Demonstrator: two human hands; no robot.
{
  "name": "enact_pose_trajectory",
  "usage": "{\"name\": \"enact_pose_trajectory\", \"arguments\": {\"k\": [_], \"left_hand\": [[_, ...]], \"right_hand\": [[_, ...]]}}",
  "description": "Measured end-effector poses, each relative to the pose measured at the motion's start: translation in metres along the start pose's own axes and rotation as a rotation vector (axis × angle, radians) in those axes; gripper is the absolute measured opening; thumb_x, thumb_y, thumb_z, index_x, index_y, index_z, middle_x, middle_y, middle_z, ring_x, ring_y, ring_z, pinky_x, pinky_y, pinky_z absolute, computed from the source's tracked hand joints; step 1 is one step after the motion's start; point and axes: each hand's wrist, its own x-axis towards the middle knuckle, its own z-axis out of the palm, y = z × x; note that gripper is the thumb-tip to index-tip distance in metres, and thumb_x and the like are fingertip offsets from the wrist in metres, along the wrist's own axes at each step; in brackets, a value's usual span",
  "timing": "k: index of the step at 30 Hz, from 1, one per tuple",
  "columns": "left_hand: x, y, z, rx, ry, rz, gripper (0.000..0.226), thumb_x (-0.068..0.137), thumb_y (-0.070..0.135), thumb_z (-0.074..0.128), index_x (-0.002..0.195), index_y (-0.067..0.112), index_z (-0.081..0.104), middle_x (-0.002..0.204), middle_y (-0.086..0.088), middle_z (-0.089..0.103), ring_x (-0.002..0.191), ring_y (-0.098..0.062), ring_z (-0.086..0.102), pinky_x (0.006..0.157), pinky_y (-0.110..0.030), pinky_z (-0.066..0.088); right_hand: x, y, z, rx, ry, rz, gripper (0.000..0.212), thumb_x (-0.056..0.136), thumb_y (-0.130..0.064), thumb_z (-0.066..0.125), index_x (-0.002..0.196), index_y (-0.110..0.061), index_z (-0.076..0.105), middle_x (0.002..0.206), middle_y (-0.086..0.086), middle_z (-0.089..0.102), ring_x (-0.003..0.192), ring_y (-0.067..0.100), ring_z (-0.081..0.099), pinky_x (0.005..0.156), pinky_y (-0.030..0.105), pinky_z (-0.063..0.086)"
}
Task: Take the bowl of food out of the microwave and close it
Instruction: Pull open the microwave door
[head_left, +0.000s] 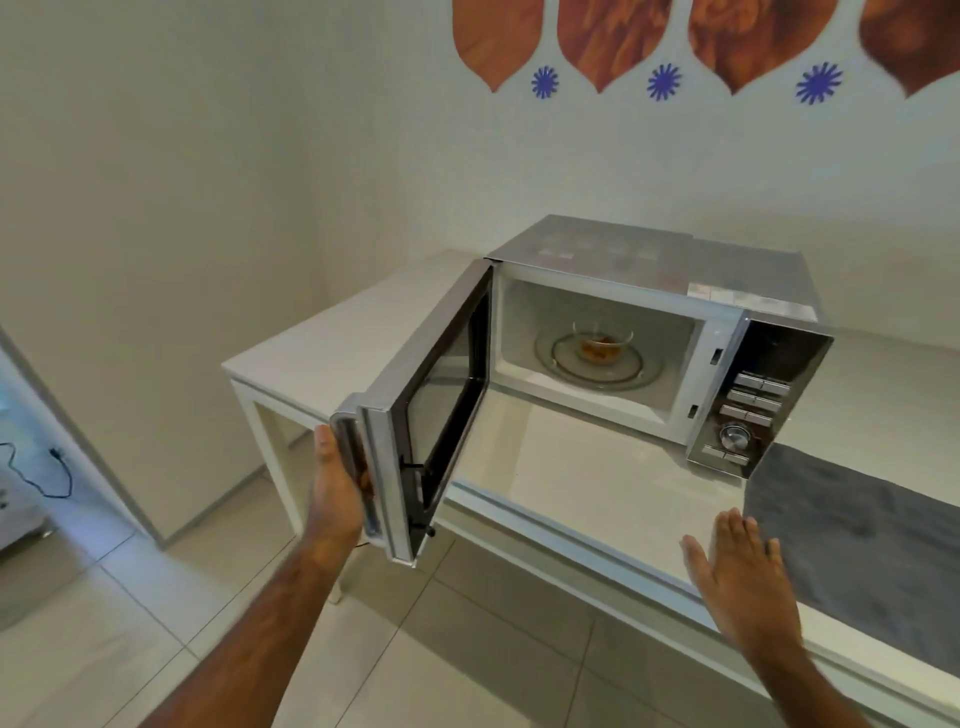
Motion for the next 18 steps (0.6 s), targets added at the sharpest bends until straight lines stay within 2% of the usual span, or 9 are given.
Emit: {"name": "enact_pose_trajectory", "arguments": {"k": [4, 5, 8, 11, 12, 14, 16, 18], "left_hand": [[0.011, 0.007, -0.009, -0.033, 0.073, 0.04, 0.059, 0.098, 0.077, 0.023, 0.104, 0.056, 0.079, 0.094, 0.016, 0.083, 0.087, 0.0, 0.079, 0.069, -0.017, 0.061], [0.013, 0.008, -0.012, -0.031, 0.094, 0.035, 0.059, 0.099, 0.075, 0.022, 0.104, 0.057, 0.078, 0.097, 0.018, 0.082, 0.09, 0.002, 0.078, 0.072, -0.016, 0.061], [0.021, 0.009, -0.022, -0.011, 0.149, -0.008, 0.062, 0.094, 0.081, 0.025, 0.113, 0.051, 0.075, 0.115, 0.008, 0.079, 0.102, 0.002, 0.075, 0.089, -0.027, 0.055], [0.025, 0.011, -0.029, 0.027, 0.18, -0.045, 0.061, 0.103, 0.071, 0.018, 0.117, 0.045, 0.07, 0.105, 0.017, 0.08, 0.092, 0.011, 0.073, 0.081, -0.019, 0.056], [0.024, 0.013, -0.031, 0.043, 0.177, -0.049, 0.06, 0.104, 0.069, 0.017, 0.12, 0.042, 0.068, 0.103, 0.02, 0.08, 0.092, 0.01, 0.074, 0.08, -0.019, 0.057], [0.021, 0.017, -0.033, 0.066, 0.18, -0.052, 0.062, 0.105, 0.067, 0.017, 0.133, 0.036, 0.063, 0.113, 0.014, 0.079, 0.106, -0.001, 0.073, 0.095, -0.03, 0.055], [0.018, 0.016, -0.037, 0.082, 0.17, -0.055, 0.072, 0.101, 0.07, 0.019, 0.151, 0.029, 0.05, 0.141, 0.0, 0.064, 0.135, -0.02, 0.057, 0.118, -0.046, 0.039], [0.015, 0.023, -0.036, 0.118, 0.179, -0.03, 0.077, 0.099, 0.072, 0.018, 0.155, 0.027, 0.044, 0.156, -0.006, 0.049, 0.149, -0.028, 0.04, 0.126, -0.051, 0.024]], "right_hand": [[0.002, 0.001, 0.001, 0.018, 0.008, -0.005, 0.089, 0.097, -0.067, 0.013, 0.16, -0.005, 0.025, 0.169, 0.014, 0.028, 0.159, 0.03, 0.019, 0.13, 0.05, 0.015], [0.002, 0.001, 0.002, 0.018, 0.007, -0.008, 0.09, 0.096, -0.068, 0.01, 0.16, -0.006, 0.024, 0.169, 0.014, 0.027, 0.159, 0.03, 0.018, 0.13, 0.05, 0.015], [0.003, 0.001, 0.005, -0.035, -0.002, -0.027, 0.092, 0.092, -0.068, 0.001, 0.162, -0.012, 0.022, 0.171, 0.013, 0.023, 0.16, 0.031, 0.014, 0.13, 0.051, 0.015], [0.002, 0.004, 0.006, -0.043, 0.003, -0.019, 0.089, 0.094, -0.067, 0.002, 0.163, -0.014, 0.02, 0.172, 0.012, 0.021, 0.16, 0.031, 0.012, 0.13, 0.051, 0.015], [0.002, 0.004, 0.006, -0.041, -0.001, -0.018, 0.087, 0.095, -0.066, 0.004, 0.163, -0.014, 0.02, 0.172, 0.012, 0.021, 0.161, 0.031, 0.011, 0.13, 0.051, 0.014], [0.001, 0.004, 0.007, -0.027, -0.015, -0.021, 0.081, 0.1, -0.065, 0.012, 0.163, -0.015, 0.019, 0.172, 0.012, 0.019, 0.161, 0.031, 0.009, 0.13, 0.052, 0.013], [0.0, 0.005, 0.007, 0.014, 0.002, -0.026, 0.076, 0.103, -0.062, 0.025, 0.163, -0.015, 0.023, 0.172, 0.012, 0.022, 0.161, 0.031, 0.011, 0.13, 0.052, 0.013], [-0.001, 0.005, 0.005, 0.112, 0.051, -0.029, 0.071, 0.103, -0.056, 0.04, 0.159, -0.013, 0.033, 0.168, 0.012, 0.031, 0.159, 0.032, 0.02, 0.13, 0.052, 0.014]]}}
